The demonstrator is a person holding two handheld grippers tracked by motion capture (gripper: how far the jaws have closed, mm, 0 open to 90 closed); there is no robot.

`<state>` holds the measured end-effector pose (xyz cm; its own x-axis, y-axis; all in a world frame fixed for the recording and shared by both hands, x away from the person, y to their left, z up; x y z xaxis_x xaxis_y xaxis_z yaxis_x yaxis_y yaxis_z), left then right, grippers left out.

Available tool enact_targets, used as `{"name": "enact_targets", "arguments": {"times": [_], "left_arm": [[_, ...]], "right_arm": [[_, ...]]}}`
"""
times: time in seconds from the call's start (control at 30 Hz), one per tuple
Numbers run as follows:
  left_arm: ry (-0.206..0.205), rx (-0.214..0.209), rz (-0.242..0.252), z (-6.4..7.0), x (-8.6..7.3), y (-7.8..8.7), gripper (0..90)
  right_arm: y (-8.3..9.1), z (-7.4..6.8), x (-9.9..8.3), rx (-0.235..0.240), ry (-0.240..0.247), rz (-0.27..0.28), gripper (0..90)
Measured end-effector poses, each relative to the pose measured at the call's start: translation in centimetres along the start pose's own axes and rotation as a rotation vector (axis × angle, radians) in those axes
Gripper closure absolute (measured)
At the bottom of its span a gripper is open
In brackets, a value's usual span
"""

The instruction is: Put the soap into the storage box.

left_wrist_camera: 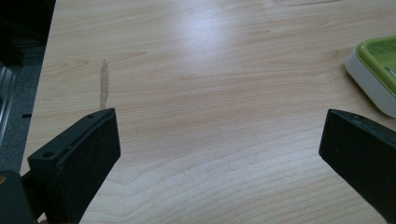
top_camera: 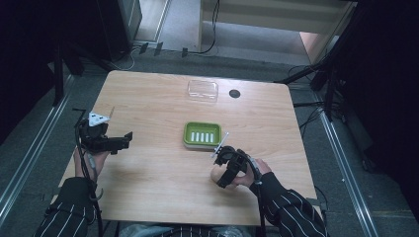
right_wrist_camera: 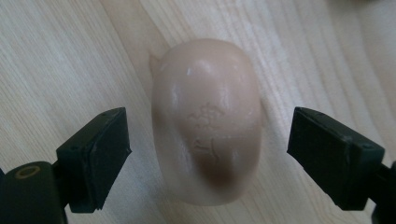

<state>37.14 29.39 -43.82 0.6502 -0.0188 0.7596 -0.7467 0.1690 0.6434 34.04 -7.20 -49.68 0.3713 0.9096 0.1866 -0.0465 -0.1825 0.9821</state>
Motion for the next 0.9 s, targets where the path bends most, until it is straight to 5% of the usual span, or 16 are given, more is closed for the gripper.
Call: {"name": "enact_targets", "arguments": {"times": [0.9], "left_arm": [[0.001,0.006,0.005,-0.1,0.0,0.0,0.0]], "right_arm": [[-1.8,-0.3,0.2,-0.035,0.053,-0.048,33.2]]}}
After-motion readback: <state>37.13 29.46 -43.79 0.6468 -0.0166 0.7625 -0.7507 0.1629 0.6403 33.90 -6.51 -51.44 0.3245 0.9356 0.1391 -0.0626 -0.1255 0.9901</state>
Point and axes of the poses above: each handheld gripper's, and its own axes: y roughly backward along the jaws, x roughly out of its top, z roughly to its right, the point moved 5 cm from there along -y, roughly forward along the jaws, and after that the axes turned 8 degrees about y, right-handed, at the moved point
